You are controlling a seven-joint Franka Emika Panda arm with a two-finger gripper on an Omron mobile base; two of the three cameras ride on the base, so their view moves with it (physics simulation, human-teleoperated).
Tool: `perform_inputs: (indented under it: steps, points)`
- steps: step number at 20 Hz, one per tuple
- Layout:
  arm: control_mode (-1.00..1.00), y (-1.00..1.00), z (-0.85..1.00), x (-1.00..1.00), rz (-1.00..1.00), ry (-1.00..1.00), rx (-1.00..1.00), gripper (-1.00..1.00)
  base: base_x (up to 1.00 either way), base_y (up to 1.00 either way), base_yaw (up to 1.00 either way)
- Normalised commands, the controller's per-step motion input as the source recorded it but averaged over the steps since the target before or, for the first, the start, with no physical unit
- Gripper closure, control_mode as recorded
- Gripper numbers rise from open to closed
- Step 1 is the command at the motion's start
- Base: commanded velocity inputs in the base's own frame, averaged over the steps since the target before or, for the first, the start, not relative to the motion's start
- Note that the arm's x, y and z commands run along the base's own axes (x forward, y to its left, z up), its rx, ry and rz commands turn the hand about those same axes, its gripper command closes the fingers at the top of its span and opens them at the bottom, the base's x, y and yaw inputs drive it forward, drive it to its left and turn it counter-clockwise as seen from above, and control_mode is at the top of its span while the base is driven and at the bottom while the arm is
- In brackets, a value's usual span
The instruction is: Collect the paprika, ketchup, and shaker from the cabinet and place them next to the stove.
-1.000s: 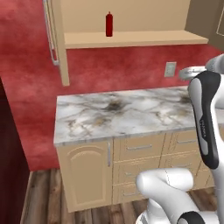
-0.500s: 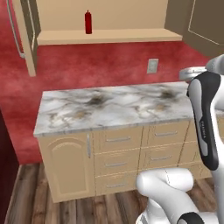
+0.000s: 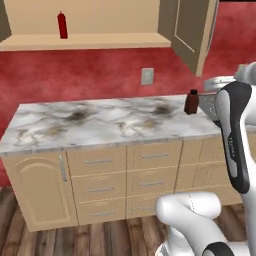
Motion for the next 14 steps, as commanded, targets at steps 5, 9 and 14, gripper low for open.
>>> perform_inputs:
  steps: [5, 9, 14]
  points:
    - [1.00, 0.00, 0.00, 0.00, 0.00, 0.00, 0.00, 1.00, -0.37, -0.85, 0.08]
    - [1.00, 0.00, 0.00, 0.00, 0.00, 0.00, 0.00, 1.00, -0.10, -0.83, 0.09]
    - [1.00, 0.00, 0.00, 0.00, 0.00, 0.00, 0.00, 1.00, 0.10, -0.66, 0.04]
